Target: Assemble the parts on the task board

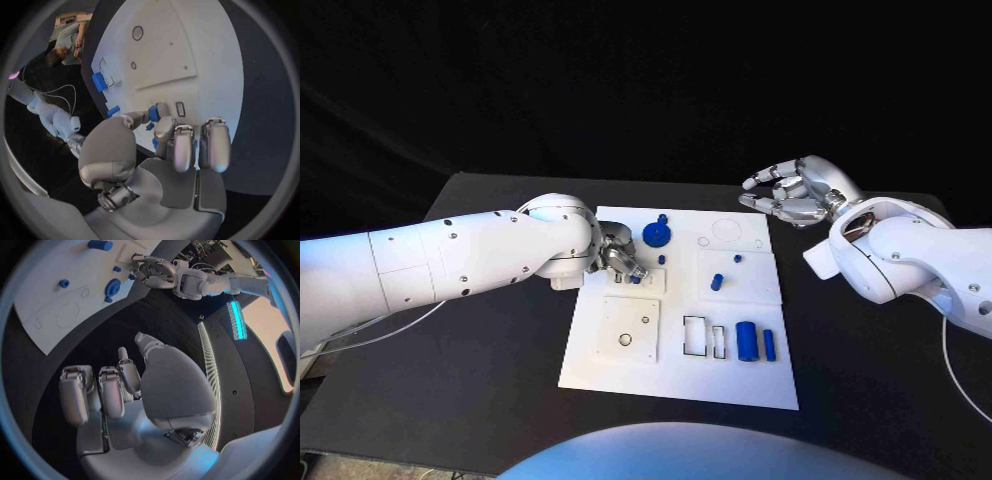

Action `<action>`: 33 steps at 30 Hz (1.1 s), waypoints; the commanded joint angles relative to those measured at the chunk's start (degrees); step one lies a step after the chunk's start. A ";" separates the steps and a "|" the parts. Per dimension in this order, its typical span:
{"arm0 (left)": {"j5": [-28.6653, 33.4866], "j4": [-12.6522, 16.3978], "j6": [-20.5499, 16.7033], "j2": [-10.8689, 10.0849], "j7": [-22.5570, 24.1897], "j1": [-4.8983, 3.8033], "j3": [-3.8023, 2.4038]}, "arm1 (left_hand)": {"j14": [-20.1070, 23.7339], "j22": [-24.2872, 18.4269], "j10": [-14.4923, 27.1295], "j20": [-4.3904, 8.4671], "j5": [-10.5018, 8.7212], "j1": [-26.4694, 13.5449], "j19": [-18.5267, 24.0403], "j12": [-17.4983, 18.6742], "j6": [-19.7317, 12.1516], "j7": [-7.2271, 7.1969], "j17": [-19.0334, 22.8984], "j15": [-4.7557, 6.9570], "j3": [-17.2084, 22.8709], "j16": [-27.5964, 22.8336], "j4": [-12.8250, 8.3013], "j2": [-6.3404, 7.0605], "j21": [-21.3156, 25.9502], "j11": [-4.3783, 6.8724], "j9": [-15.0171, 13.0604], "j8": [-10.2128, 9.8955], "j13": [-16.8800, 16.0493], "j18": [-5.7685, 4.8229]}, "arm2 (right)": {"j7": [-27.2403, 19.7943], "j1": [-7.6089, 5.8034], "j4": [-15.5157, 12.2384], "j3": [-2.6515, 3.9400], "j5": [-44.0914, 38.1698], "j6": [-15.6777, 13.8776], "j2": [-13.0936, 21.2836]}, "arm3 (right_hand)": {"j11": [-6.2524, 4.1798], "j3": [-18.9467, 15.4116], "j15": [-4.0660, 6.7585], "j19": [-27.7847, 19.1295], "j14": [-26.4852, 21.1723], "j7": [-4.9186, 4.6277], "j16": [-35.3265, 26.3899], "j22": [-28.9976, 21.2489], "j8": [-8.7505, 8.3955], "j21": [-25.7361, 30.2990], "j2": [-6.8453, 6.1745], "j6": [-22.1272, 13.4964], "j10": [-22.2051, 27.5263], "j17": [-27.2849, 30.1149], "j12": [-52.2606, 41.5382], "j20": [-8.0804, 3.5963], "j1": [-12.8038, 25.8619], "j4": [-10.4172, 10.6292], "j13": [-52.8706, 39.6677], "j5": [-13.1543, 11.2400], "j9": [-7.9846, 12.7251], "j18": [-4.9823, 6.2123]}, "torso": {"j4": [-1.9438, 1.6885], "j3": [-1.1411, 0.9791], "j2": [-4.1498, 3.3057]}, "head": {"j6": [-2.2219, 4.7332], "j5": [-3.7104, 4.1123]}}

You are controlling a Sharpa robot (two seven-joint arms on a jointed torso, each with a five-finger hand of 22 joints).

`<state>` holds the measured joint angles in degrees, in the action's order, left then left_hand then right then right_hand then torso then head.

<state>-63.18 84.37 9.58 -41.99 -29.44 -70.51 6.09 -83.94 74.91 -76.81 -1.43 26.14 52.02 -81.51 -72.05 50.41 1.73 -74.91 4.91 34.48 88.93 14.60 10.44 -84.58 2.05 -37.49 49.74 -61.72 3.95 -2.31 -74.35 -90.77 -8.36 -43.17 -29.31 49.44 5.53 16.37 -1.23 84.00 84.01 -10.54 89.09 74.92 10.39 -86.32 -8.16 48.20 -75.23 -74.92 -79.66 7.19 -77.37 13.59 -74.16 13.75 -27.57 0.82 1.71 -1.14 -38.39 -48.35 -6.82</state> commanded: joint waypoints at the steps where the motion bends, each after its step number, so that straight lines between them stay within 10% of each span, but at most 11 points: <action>1: 0.62 0.09 1.07 0.14 0.27 0.14 0.09 | -5.57 2.16 -0.43 0.08 -0.11 -0.49 -0.26 -0.22 0.48 -0.07 -13.25 0.29 -0.50 0.21 0.15 -0.09 0.29 0.13 0.07 -0.22 -0.09 -1.10 | -0.36 0.04 -0.06 0.00 -0.37 0.35 0.02 | 0.14 0.05 -0.11 3.56 5.03 0.07 -0.33 12.14 0.32 0.42 0.12 -0.52 0.35 -11.21 0.37 0.04 0.61 0.34 0.09 0.21 0.06 0.32 | 0.02 0.00 0.00 | -0.01 0.00; 33: 0.74 0.83 1.76 -0.74 0.32 0.14 -0.39 | -5.72 2.17 -0.69 0.13 -0.17 -0.31 -0.28 -0.45 0.84 -0.19 -13.84 0.35 -2.54 0.49 1.31 0.26 0.33 0.23 0.23 -0.10 -0.48 -1.10 | -0.39 0.05 -0.11 0.00 -0.36 0.17 0.24 | 0.13 -0.04 -0.10 3.48 5.01 0.09 -0.37 12.04 0.40 0.57 0.07 -0.54 0.31 -11.12 0.35 0.04 0.81 0.53 0.06 0.20 0.06 0.36 | 0.01 0.01 0.00 | -0.20 0.00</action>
<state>-62.80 85.02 10.38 -42.72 -29.37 -70.38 5.75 -83.94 74.91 -77.01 -1.34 26.14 52.03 -81.60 -72.27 51.01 1.54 -74.90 4.90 32.13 89.15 15.95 10.44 -84.58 2.24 -37.34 49.73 -62.12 3.95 -2.34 -74.34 -90.80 -8.36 -43.15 -29.34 49.68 5.52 16.20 -1.23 84.00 84.01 -10.33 89.09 74.90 10.39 -86.10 -7.91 47.99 -75.23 -74.91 -79.66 7.19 -77.12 13.75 -74.16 13.75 -27.57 0.82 1.72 -1.12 -38.40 -48.49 -6.80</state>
